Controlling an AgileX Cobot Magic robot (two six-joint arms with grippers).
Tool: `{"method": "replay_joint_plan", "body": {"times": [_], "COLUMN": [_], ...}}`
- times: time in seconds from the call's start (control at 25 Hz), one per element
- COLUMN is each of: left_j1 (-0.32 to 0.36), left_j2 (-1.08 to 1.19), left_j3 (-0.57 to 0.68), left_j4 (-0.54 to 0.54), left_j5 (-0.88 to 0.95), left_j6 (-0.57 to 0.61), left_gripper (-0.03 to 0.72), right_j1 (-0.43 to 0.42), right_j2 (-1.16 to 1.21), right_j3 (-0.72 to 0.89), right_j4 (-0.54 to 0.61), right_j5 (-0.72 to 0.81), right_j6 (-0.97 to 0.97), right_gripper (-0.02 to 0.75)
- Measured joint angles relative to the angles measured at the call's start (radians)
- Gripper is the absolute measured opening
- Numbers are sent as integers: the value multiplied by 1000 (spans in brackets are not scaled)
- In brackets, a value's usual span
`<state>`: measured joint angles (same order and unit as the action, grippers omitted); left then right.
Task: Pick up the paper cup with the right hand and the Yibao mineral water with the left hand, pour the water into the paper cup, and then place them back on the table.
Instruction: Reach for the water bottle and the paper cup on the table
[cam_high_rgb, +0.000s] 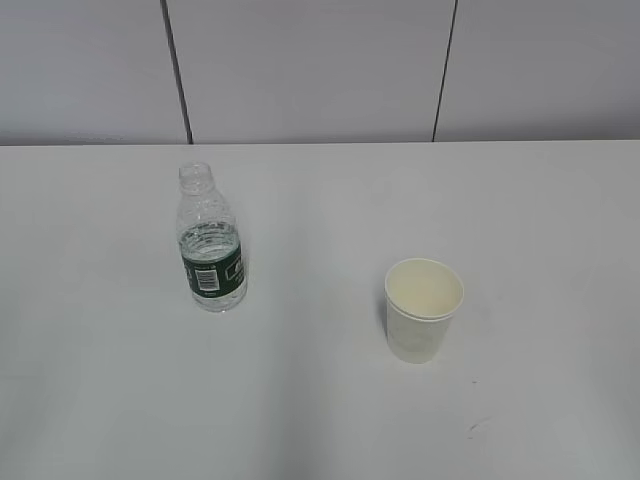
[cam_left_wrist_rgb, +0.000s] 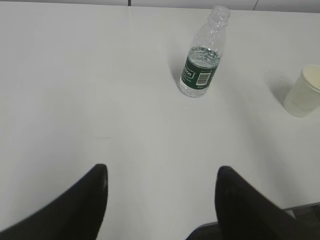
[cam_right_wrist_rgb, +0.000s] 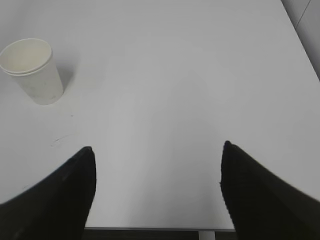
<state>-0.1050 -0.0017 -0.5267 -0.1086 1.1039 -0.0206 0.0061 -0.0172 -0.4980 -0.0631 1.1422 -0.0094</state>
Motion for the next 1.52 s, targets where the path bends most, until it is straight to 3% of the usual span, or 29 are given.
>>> {"method": "replay_joint_plan", "body": {"times": [0.92,1.52], "left_j1": [0,0], "left_j2": [0,18], "left_j3": [-8,17], "left_j4": [3,53], "left_j5": [-26,-278], "left_j6": [0,68], "left_gripper": [426,465], "right_j1": [0,0], "right_j2": [0,0], "right_j3": [-8,-8], "right_j4": [0,13], "right_j5": [-7,-8], "right_j6": [0,-20], "right_gripper": [571,571]}}
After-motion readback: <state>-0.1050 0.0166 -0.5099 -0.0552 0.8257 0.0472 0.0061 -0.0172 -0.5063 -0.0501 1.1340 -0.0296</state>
